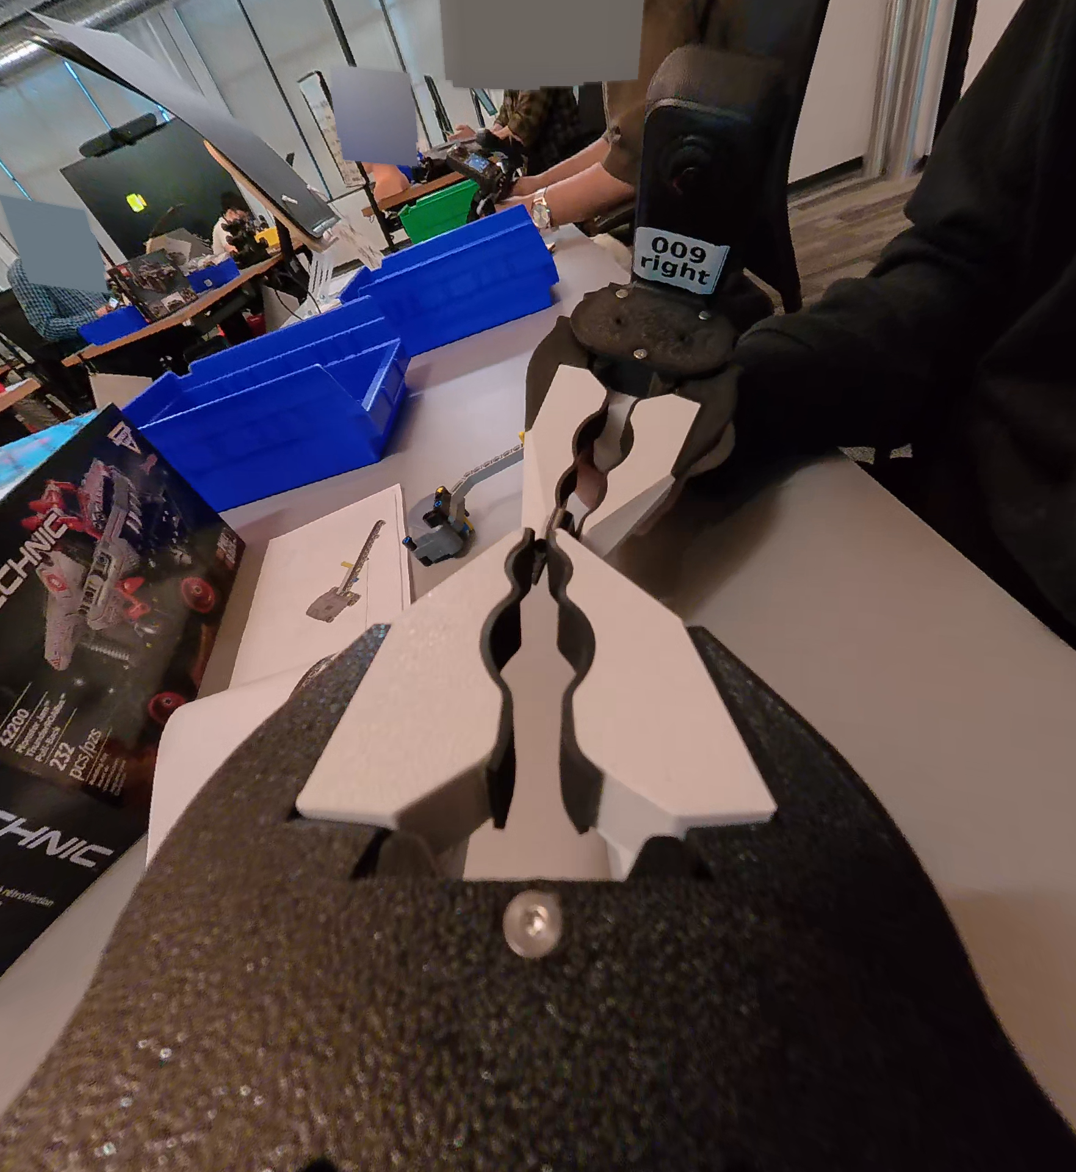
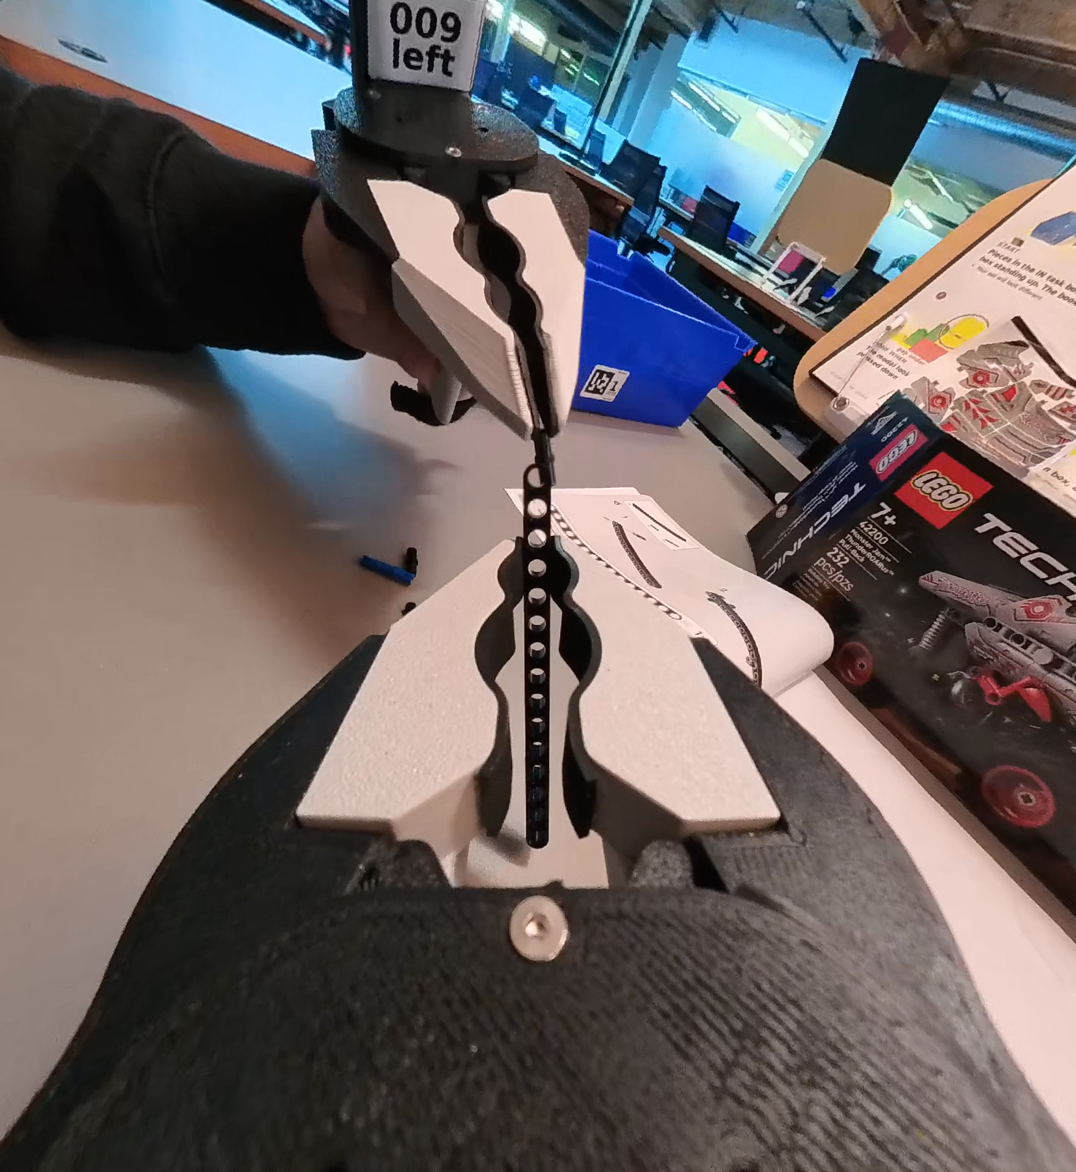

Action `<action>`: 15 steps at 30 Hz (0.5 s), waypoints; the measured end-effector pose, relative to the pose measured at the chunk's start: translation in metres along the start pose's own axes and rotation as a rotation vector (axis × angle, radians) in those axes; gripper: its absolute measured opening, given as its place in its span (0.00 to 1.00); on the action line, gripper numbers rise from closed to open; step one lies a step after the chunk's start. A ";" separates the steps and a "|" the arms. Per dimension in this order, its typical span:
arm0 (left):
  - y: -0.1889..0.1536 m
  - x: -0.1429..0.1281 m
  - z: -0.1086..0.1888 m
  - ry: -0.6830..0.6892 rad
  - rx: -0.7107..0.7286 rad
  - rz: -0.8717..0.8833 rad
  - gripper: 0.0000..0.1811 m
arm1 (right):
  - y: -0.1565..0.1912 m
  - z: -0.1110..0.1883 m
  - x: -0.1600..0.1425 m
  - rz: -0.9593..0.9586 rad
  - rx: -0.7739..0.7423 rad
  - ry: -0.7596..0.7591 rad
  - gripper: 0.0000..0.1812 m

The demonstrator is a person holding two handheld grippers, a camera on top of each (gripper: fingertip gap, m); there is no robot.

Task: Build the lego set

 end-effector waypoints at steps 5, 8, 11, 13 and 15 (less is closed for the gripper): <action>-0.005 0.004 -0.002 -0.013 -0.030 -0.010 0.00 | 0.000 0.002 0.002 -0.008 0.007 -0.035 0.03; -0.007 0.015 0.001 -0.161 -0.081 0.071 0.00 | -0.001 0.006 0.009 -0.044 0.019 -0.135 0.03; 0.000 0.015 0.004 -0.171 -0.085 0.174 0.00 | -0.010 0.011 0.010 -0.107 -0.016 -0.193 0.03; 0.008 -0.001 0.003 0.002 -0.061 0.233 0.00 | -0.014 0.016 0.010 -0.102 -0.050 -0.204 0.03; 0.015 -0.023 0.004 0.219 -0.005 0.264 0.00 | -0.014 0.016 0.008 -0.094 -0.062 -0.191 0.03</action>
Point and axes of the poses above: each gripper's, where its closed fingertips meet, z back along the fingers, x out of its top, y = z × x across the jaws, the point moved 7 cm from there along z, back along the fingers, and after that the axes turned 7 degrees about z, right-handed, at the moved point
